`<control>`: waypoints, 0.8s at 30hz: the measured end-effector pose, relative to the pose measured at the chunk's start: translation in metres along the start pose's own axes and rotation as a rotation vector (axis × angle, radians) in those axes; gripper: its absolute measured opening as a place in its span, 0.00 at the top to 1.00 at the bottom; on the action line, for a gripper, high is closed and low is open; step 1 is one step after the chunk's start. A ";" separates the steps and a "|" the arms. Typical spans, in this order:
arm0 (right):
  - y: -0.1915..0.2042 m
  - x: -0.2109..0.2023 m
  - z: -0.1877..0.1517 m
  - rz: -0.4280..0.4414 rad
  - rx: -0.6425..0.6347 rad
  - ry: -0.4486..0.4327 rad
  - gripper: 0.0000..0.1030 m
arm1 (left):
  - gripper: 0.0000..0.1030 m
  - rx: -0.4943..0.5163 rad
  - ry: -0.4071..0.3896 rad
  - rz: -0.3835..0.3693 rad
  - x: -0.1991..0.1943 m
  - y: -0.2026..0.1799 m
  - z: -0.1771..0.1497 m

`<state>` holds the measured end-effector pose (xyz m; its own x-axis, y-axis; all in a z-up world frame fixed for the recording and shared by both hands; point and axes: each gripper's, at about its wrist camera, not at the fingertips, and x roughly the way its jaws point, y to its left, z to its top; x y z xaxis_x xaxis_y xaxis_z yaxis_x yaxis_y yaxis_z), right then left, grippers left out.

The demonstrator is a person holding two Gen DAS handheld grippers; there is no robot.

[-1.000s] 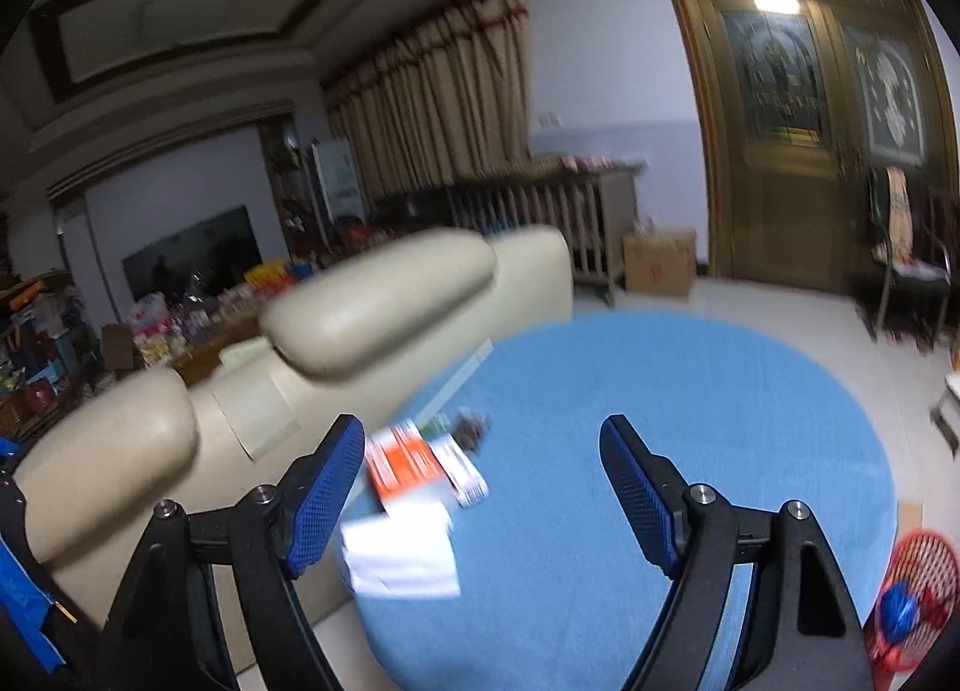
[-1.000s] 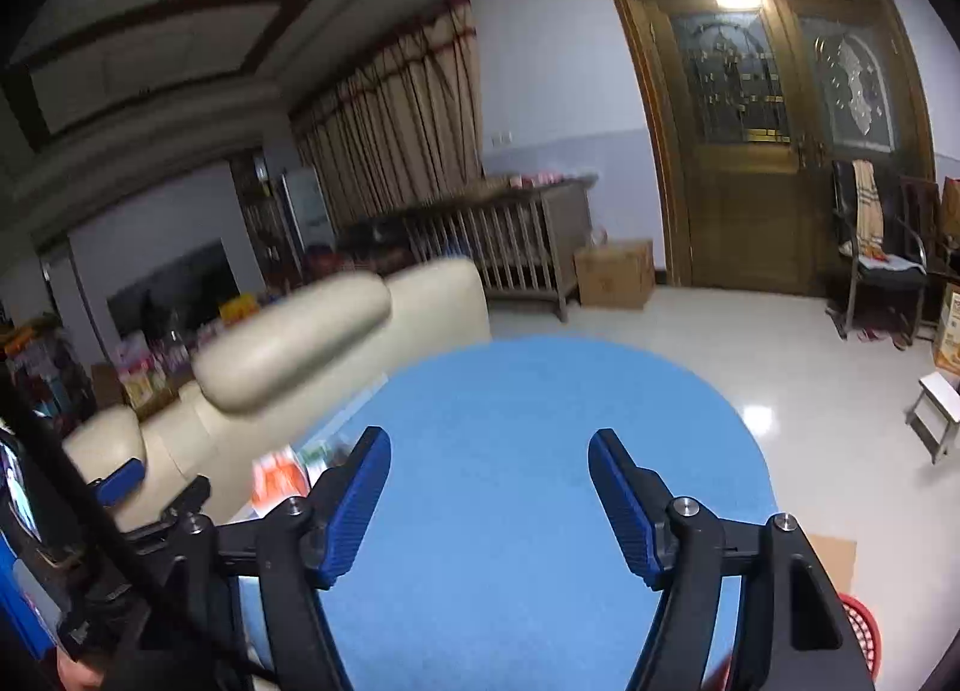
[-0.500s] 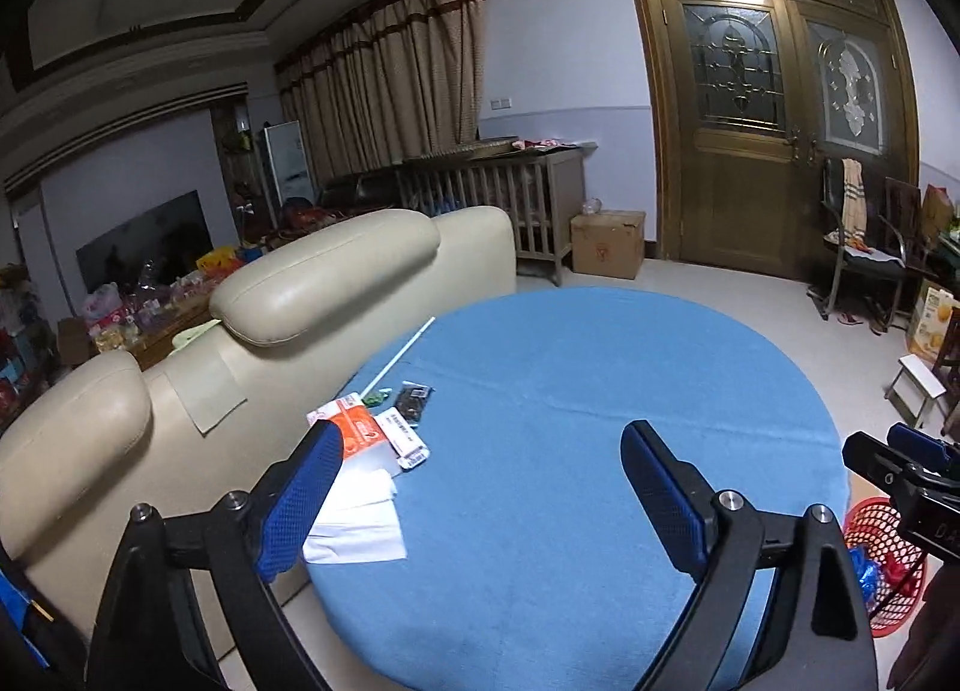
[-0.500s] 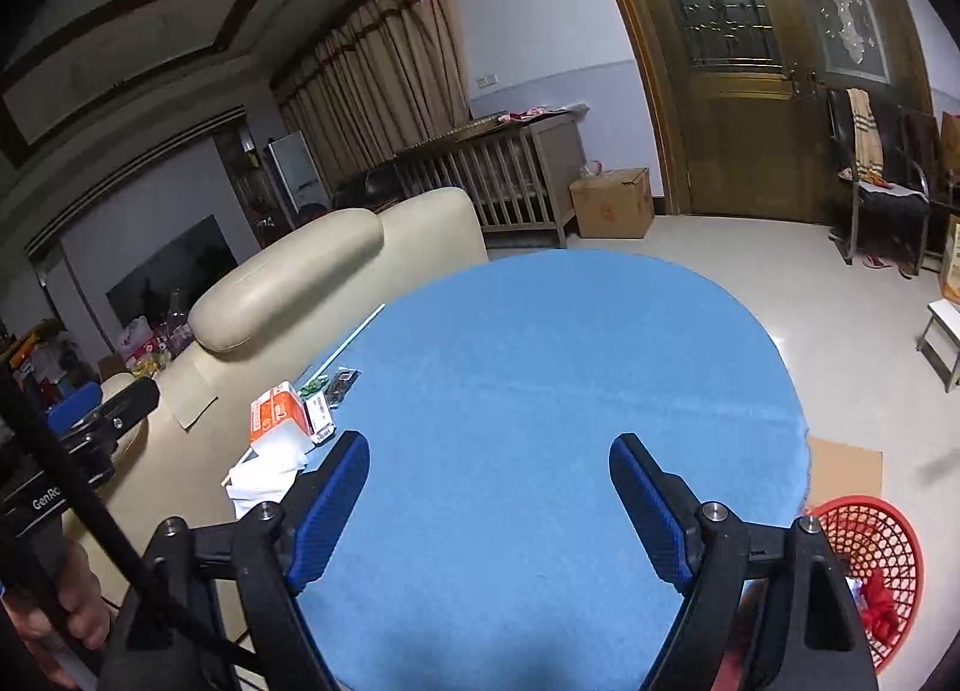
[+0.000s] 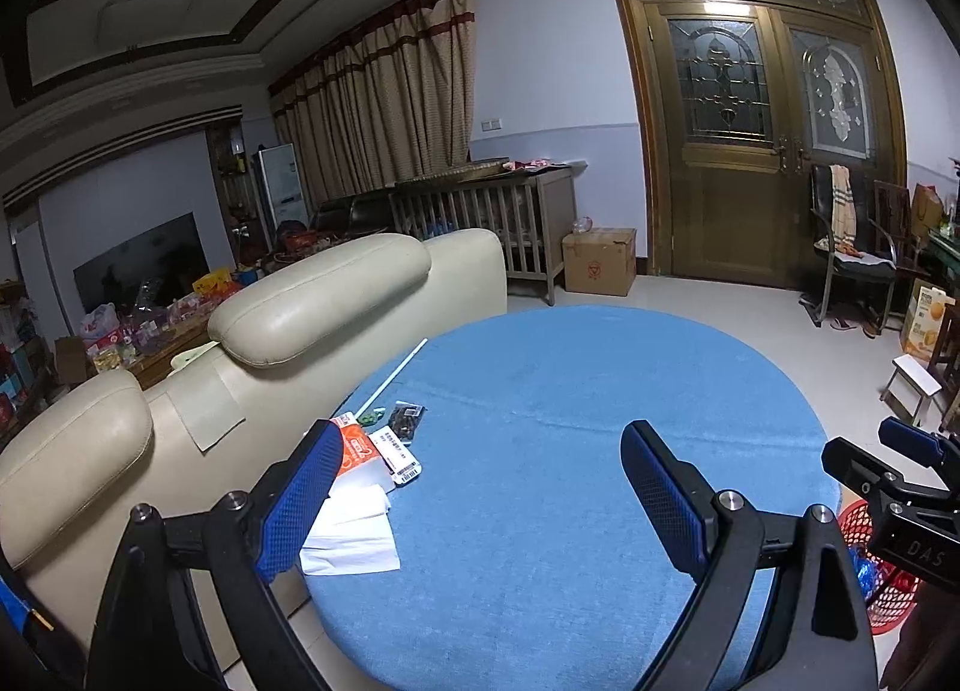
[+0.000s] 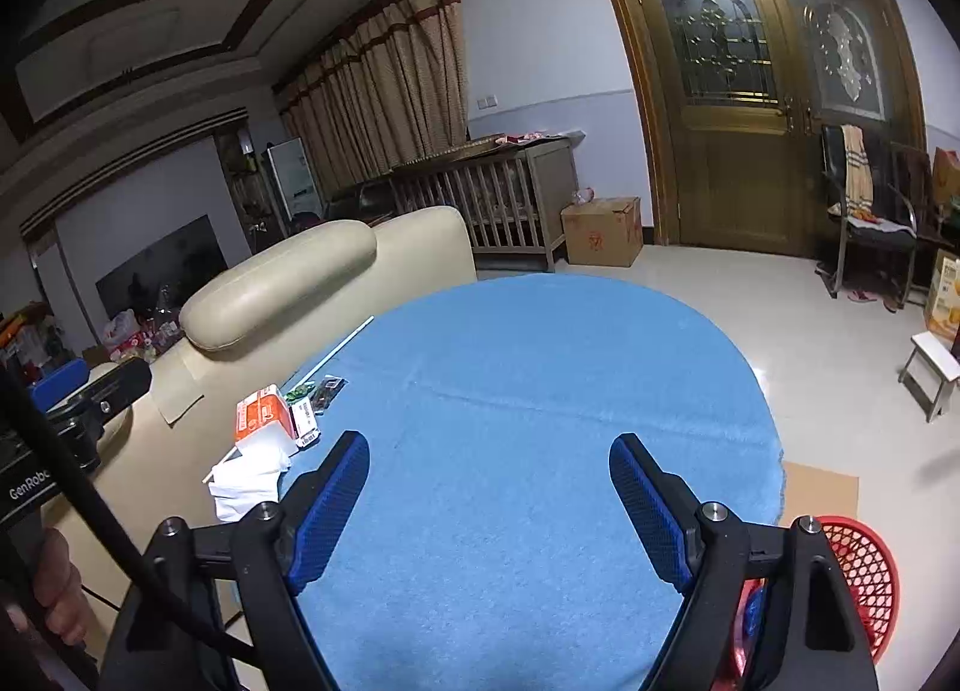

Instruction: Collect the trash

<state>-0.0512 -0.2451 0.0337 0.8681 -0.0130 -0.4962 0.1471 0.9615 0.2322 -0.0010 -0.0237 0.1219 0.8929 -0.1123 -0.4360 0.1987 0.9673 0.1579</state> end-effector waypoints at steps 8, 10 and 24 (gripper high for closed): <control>-0.003 -0.001 -0.002 -0.024 -0.006 -0.003 0.18 | 0.09 0.022 0.039 -0.038 0.007 -0.009 -0.008; -0.005 -0.002 -0.003 -0.029 -0.010 -0.002 0.17 | 0.09 0.024 0.047 -0.045 0.008 -0.011 -0.009; -0.005 -0.005 -0.003 -0.039 -0.021 -0.001 0.18 | 0.09 0.019 0.052 -0.056 0.006 -0.015 -0.008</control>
<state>-0.0576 -0.2487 0.0330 0.8623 -0.0510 -0.5039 0.1709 0.9658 0.1947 -0.0024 -0.0374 0.1096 0.8583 -0.1536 -0.4896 0.2555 0.9554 0.1484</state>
